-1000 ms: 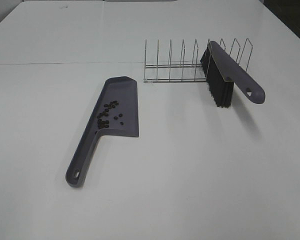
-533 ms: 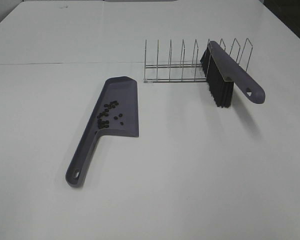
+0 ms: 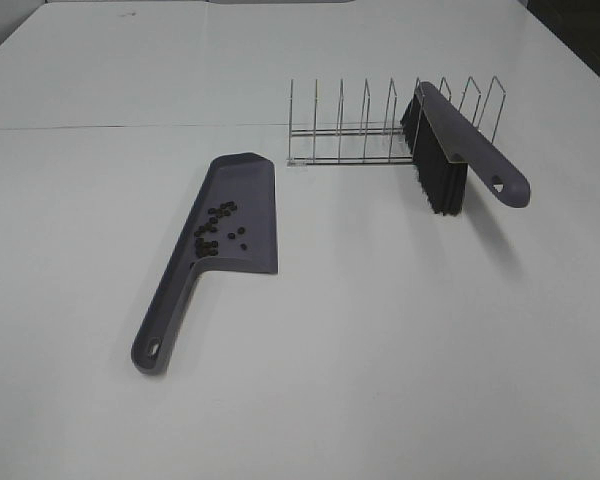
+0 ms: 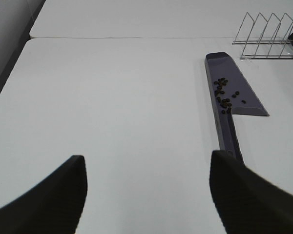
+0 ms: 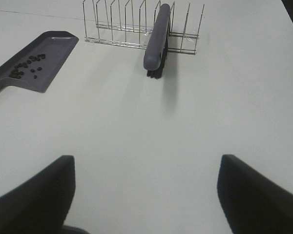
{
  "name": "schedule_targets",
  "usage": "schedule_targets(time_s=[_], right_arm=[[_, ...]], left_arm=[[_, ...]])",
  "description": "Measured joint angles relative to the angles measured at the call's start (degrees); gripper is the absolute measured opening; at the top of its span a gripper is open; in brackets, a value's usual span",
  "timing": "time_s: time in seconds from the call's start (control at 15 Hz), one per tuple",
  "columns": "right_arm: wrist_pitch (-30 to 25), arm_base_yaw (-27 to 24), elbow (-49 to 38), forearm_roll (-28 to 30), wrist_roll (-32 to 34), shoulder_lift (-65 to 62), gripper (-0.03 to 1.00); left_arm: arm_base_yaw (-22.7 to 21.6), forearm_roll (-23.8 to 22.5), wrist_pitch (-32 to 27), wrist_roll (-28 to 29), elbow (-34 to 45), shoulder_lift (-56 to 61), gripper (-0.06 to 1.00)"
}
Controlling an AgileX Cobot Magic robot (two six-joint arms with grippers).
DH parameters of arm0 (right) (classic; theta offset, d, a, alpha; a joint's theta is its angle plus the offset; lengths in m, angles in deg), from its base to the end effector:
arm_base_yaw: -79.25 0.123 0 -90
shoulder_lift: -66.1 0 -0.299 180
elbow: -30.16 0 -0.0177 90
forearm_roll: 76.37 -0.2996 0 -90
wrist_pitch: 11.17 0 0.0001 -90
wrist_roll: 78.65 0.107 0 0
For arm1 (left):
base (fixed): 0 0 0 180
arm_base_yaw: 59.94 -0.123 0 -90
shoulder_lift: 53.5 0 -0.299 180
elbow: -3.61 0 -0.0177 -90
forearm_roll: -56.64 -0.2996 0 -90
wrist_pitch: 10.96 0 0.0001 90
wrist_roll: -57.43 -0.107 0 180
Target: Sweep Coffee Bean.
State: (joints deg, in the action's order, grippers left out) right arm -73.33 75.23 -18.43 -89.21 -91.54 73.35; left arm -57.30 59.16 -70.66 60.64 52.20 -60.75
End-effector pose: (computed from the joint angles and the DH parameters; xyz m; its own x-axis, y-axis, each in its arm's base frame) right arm 0.0359 0.0186 0.2952 -0.4433 -0.0855 -0.8923 -0.1590 0.9872 -0.0156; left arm 0.0376 -0.0058 0.2975 -0.4353 -0.0581 -0.8984 0.0464 0.9951 -0.0868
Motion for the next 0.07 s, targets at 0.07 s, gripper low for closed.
schedule_targets(time_s=[0.07], right_arm=[[0.00, 0.00, 0.00, 0.00, 0.00, 0.00, 0.71]], left_arm=[[0.00, 0.00, 0.00, 0.00, 0.00, 0.00, 0.67]])
